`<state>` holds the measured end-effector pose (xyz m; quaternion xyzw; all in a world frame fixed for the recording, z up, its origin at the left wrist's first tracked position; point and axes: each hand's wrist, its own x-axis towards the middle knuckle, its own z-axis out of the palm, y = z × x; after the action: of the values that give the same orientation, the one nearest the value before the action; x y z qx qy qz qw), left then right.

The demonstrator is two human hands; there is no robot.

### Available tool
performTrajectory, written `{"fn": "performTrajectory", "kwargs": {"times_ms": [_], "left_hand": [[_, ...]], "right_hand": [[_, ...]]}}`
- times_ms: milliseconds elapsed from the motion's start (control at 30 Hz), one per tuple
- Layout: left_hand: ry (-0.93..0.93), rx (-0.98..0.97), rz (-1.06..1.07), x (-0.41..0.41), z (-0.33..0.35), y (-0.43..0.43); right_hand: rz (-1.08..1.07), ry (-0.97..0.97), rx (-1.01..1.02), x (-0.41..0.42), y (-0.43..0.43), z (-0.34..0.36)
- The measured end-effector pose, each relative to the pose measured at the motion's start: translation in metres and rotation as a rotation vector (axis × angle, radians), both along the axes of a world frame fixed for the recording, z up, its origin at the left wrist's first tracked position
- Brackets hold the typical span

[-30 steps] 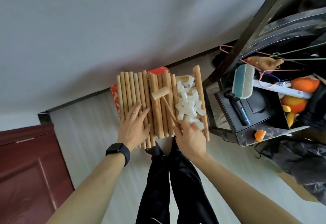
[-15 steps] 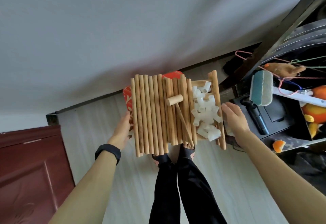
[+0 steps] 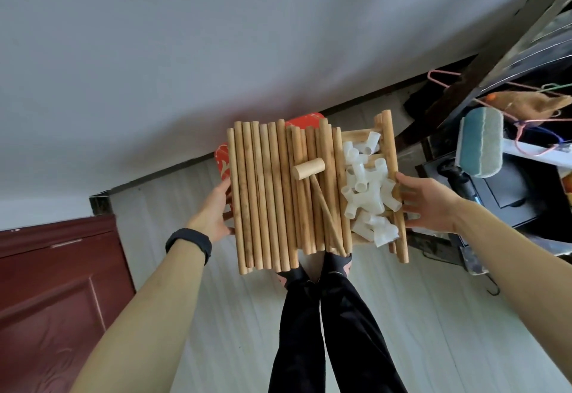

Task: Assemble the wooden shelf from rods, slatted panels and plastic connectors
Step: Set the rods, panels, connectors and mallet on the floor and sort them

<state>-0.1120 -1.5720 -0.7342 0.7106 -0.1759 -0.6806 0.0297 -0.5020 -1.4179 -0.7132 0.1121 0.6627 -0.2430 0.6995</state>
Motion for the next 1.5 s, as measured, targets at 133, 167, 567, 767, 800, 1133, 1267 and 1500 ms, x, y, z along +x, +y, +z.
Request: {"fn": "performTrajectory", "kwargs": {"times_ms": [133, 167, 567, 767, 800, 1133, 1267, 1500], "left_hand": [[-0.005, 0.007, 0.015, 0.001, 0.015, 0.001], [-0.009, 0.012, 0.010, 0.000, 0.024, 0.001], [0.070, 0.003, -0.411, -0.082, 0.241, -0.012], [0.236, -0.061, -0.797, -0.178, 0.342, 0.020], [0.230, -0.078, -0.857, -0.198, 0.355, 0.034], [0.387, -0.077, -1.298, -0.405, 0.432, 0.261], [0.373, -0.140, -1.492, -0.484, 0.440, 0.389], [0.408, -0.106, -1.713, -0.583, 0.446, 0.599]], "right_hand": [[-0.039, -0.001, -0.031, -0.002, 0.008, 0.015], [-0.047, -0.002, -0.034, -0.002, 0.011, 0.023], [-0.251, 0.085, -0.112, -0.006, 0.124, 0.223], [-0.524, 0.225, -0.169, 0.008, 0.250, 0.306], [-0.585, 0.254, -0.178, 0.012, 0.277, 0.316], [-1.056, 0.520, -0.273, 0.035, 0.540, 0.380], [-1.215, 0.571, -0.232, 0.020, 0.658, 0.385], [-1.430, 0.634, -0.140, 0.008, 0.836, 0.399]]}}
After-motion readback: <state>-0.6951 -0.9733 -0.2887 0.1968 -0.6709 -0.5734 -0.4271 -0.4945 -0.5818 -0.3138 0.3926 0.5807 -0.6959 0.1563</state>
